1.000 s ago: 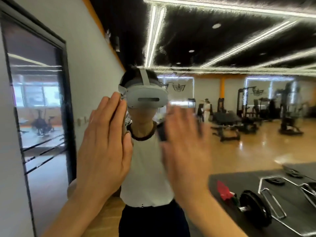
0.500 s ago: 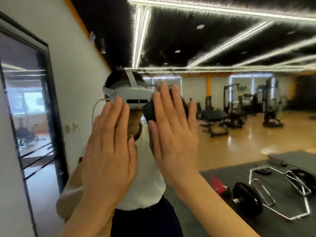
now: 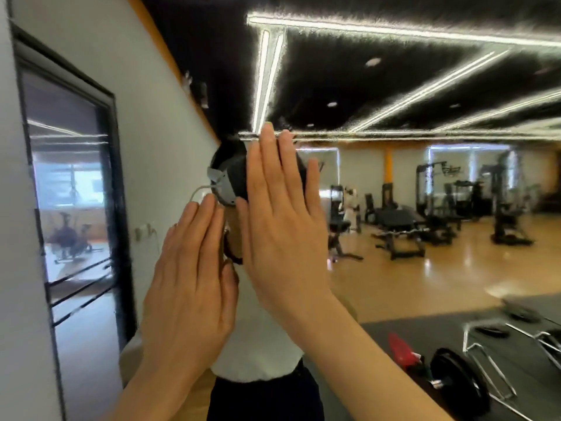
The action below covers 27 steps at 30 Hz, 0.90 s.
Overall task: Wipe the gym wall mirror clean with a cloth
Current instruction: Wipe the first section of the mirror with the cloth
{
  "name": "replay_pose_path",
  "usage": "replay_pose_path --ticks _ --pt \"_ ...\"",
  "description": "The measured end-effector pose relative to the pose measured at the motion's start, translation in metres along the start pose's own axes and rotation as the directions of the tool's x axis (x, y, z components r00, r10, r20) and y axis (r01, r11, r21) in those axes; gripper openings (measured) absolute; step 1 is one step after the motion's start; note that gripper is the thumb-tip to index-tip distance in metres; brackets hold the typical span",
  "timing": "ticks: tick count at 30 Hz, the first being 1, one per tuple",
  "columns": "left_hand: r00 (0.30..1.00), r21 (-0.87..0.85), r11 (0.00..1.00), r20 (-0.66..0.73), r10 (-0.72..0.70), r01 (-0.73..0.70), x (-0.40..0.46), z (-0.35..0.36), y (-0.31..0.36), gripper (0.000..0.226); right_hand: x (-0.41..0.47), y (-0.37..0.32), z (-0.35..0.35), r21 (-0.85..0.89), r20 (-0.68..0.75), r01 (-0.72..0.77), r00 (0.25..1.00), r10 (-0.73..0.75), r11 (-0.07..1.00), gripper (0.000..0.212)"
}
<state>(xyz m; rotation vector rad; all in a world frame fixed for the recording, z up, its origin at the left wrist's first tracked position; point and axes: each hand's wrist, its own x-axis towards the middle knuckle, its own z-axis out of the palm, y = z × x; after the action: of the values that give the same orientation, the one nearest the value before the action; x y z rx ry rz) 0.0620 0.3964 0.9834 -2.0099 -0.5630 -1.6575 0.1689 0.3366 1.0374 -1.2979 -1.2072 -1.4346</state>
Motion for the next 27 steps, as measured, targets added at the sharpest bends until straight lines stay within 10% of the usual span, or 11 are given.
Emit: replay_pose_path --ticks 8,16,24,27 --pt "1.000 0.029 1.000 -0.016 -0.001 0.002 0.003 -0.004 0.005 0.059 -0.006 0.116 -0.030 0.037 -0.093 -0.406 0.909 0.407 0.913 0.057" --pt "0.999 0.001 0.999 -0.018 -0.047 0.047 0.003 -0.004 0.004 0.059 0.035 0.010 0.004 0.062 0.008 0.135 0.991 -0.136 0.989 0.056" --pt "1.000 0.014 1.000 -0.005 0.010 -0.010 0.002 -0.005 0.003 0.057 0.006 0.143 -0.032 0.038 -0.123 -0.489 0.863 0.490 0.871 0.055" --pt "1.000 0.008 1.000 -0.006 -0.001 0.002 0.000 -0.002 0.001 0.057 0.000 0.074 -0.020 0.042 -0.106 -0.404 0.907 0.407 0.914 0.055"
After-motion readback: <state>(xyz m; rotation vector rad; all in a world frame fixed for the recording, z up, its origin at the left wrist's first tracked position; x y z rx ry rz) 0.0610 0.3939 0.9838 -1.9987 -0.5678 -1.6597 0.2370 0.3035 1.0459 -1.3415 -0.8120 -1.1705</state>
